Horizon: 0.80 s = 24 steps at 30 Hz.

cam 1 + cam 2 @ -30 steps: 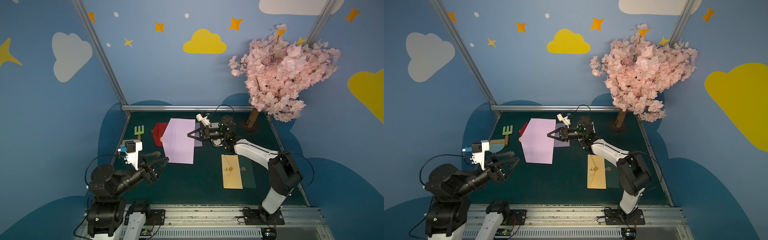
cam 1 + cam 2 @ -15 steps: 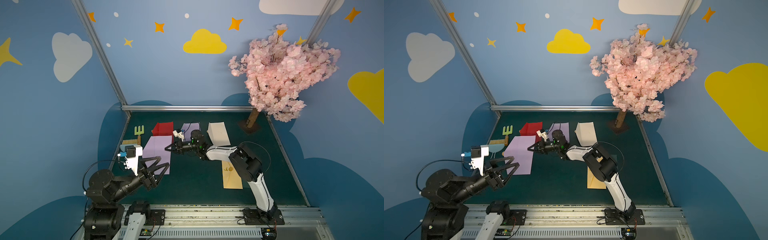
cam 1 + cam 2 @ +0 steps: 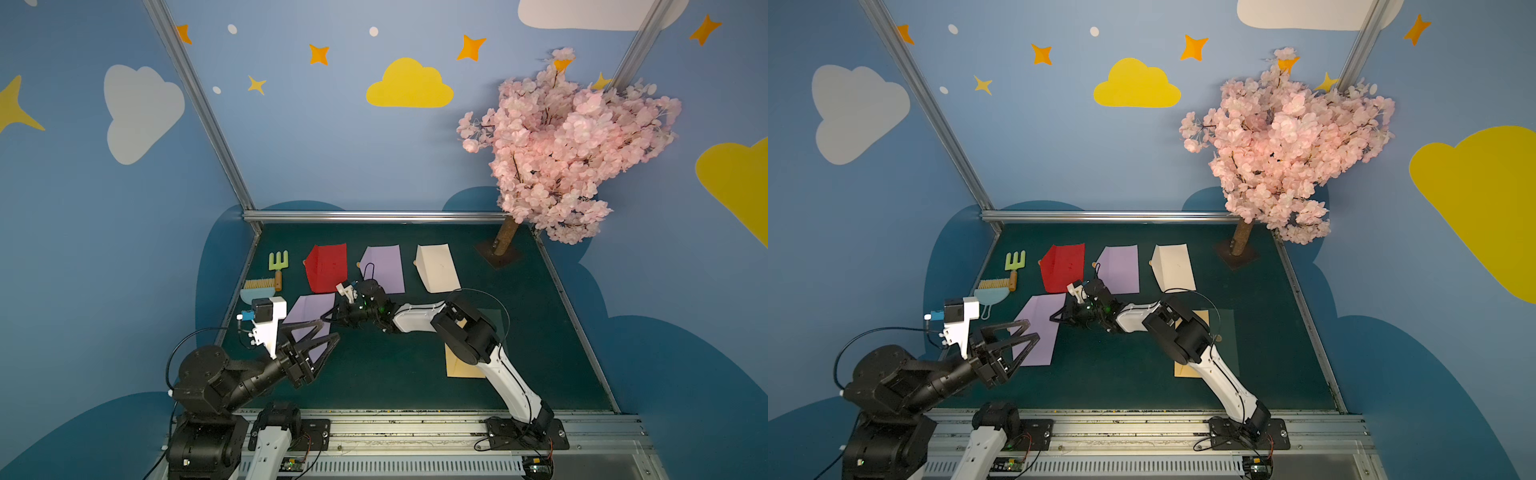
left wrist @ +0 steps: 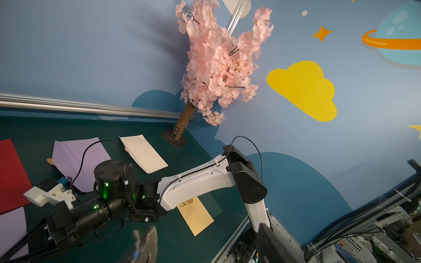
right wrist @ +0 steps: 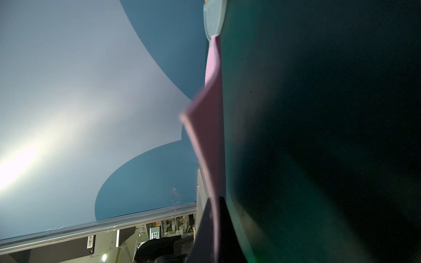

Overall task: Open the envelope
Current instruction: Place the envelope at the center of the board.

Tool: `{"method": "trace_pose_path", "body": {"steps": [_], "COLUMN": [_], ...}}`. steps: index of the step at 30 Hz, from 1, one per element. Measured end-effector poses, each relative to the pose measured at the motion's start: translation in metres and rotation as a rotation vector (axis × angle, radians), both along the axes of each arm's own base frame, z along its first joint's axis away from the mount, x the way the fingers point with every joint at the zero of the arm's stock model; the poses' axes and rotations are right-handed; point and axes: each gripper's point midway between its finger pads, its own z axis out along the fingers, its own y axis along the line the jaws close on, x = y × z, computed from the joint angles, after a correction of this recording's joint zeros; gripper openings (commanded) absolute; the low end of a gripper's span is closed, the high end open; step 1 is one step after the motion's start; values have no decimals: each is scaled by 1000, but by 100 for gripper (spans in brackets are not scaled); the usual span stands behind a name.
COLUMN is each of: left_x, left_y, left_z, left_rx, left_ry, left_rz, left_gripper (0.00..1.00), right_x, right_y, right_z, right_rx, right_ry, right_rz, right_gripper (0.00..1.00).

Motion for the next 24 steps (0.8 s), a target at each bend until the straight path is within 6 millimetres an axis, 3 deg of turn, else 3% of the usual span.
{"method": "trace_pose_path", "body": {"steps": [6,18,21,24], "left_x": [-5,-8,-8,-8], "left_y": [-1,-1,-1,-1], "left_z": [-3,-5,-5,-5], "left_rx": [3,6,6,7], "left_ry": [6,11,10,9], "left_rz": [-9,-12,-14,-15], "left_gripper": [69,69,69,67], "right_x": [0,7,6,6], "right_y": [-1,0,0,-1], "right_z": [-22,-25,-25,-26], "right_rx": [-37,-35,-36,-37], "right_ry": [24,36,38,32], "right_rz": [-13,-15,-11,-4], "right_gripper": [0,0,9,25]}}
